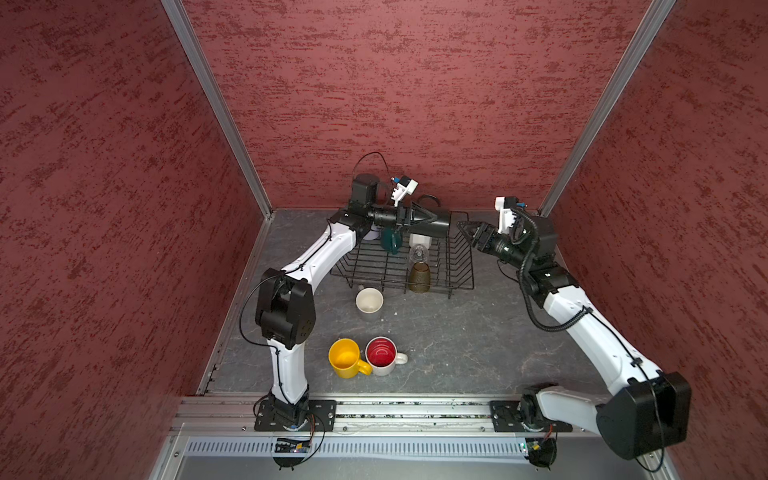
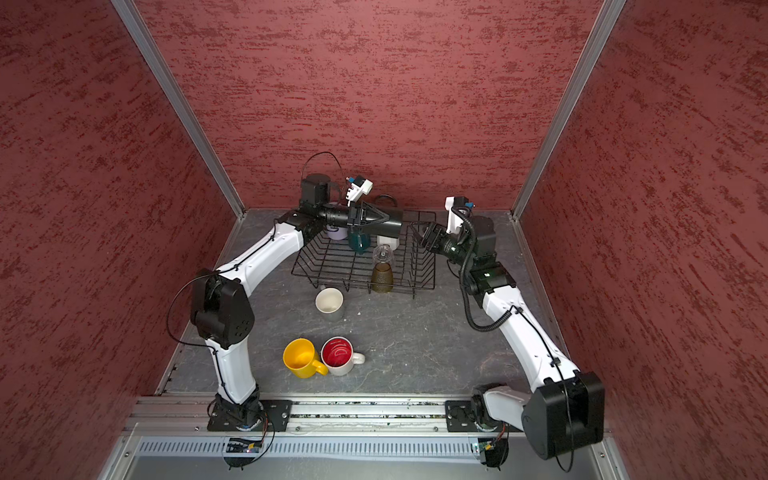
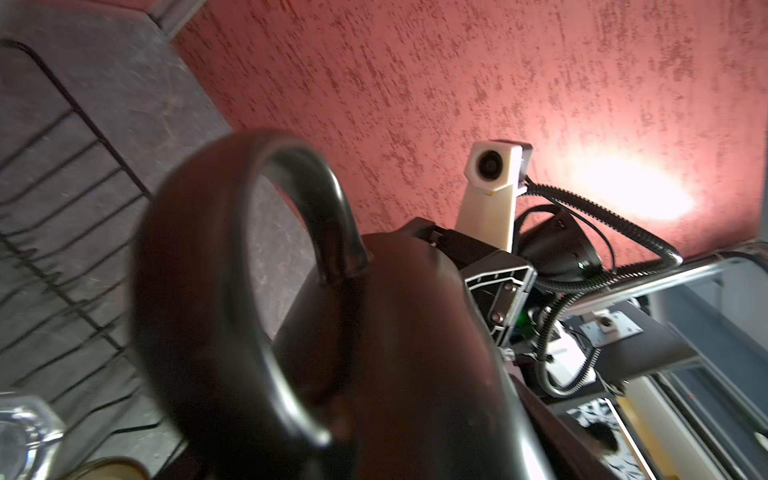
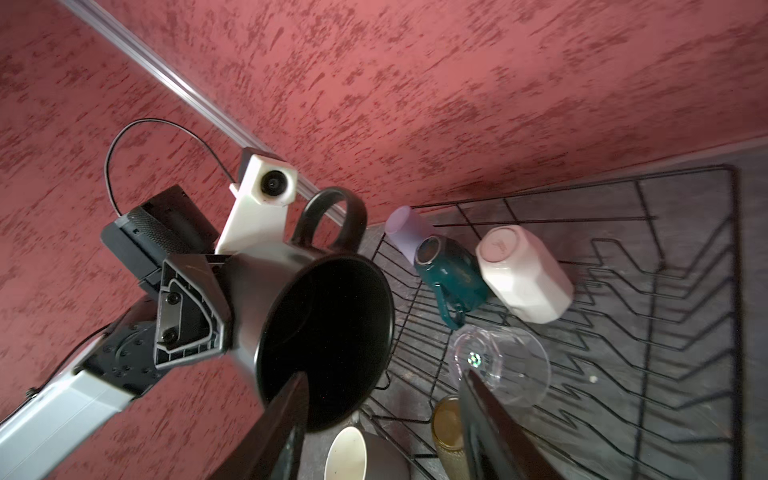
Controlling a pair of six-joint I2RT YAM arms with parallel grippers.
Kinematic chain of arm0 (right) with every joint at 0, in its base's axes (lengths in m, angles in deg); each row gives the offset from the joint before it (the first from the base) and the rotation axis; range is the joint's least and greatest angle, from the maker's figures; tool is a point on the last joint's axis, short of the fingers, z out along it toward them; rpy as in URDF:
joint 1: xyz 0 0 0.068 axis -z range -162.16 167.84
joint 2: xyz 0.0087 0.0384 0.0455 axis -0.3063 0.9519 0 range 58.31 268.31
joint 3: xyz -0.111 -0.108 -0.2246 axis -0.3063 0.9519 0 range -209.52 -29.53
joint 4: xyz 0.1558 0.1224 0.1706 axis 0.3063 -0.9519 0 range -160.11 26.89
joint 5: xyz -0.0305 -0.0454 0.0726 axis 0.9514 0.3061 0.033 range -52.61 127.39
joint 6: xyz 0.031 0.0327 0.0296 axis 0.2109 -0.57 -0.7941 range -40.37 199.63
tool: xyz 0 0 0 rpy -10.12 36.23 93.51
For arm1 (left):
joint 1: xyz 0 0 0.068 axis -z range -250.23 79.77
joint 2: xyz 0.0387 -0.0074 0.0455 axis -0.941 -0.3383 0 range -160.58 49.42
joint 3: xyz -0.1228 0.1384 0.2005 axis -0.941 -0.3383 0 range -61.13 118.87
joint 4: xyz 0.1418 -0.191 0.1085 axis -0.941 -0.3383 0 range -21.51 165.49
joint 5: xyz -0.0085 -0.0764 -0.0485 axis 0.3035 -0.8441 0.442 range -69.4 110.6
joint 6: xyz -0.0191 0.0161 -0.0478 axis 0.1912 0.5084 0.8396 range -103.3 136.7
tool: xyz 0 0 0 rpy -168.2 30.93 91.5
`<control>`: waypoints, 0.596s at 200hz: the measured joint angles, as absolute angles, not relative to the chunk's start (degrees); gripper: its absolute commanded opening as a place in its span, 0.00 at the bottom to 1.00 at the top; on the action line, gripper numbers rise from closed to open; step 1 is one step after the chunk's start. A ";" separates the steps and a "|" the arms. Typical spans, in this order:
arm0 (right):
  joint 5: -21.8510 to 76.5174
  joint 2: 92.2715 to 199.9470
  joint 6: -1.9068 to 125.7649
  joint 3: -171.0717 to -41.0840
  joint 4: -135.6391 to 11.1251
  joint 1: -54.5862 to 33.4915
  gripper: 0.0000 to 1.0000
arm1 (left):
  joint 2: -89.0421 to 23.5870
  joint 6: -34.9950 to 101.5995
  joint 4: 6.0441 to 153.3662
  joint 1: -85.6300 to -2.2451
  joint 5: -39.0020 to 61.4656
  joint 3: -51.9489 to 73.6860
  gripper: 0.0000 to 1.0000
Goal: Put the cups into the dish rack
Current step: 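Open the right gripper and draw it back while the left gripper holds the black mug, then carry the black mug over the rack with the left gripper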
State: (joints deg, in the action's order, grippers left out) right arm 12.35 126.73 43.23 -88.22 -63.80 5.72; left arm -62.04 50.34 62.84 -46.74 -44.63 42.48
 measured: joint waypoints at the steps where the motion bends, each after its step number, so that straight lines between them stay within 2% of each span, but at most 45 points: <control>1: 12.65 126.49 43.23 -88.09 -63.95 5.78 0.67 | -62.18 49.86 62.23 -46.74 -44.30 42.85 0.00; 16: 15.43 124.46 43.31 -86.89 -65.78 6.35 0.71 | -64.06 46.06 56.44 -46.74 -41.79 46.66 0.00; 37: 18.95 123.26 43.88 -86.43 -68.63 6.90 0.72 | -67.22 42.13 49.22 -46.65 -38.29 50.92 0.00; 64: 22.53 123.17 45.08 -86.43 -72.43 7.20 0.67 | -72.19 37.58 39.76 -46.02 -32.74 57.28 0.00; 82: 24.37 123.80 46.20 -86.43 -75.03 7.31 0.58 | -74.59 35.39 34.71 -45.28 -29.29 60.78 0.00; 119: 26.27 128.68 48.23 -86.45 -79.62 7.40 0.49 | -75.88 33.30 29.23 -43.68 -24.39 64.05 0.00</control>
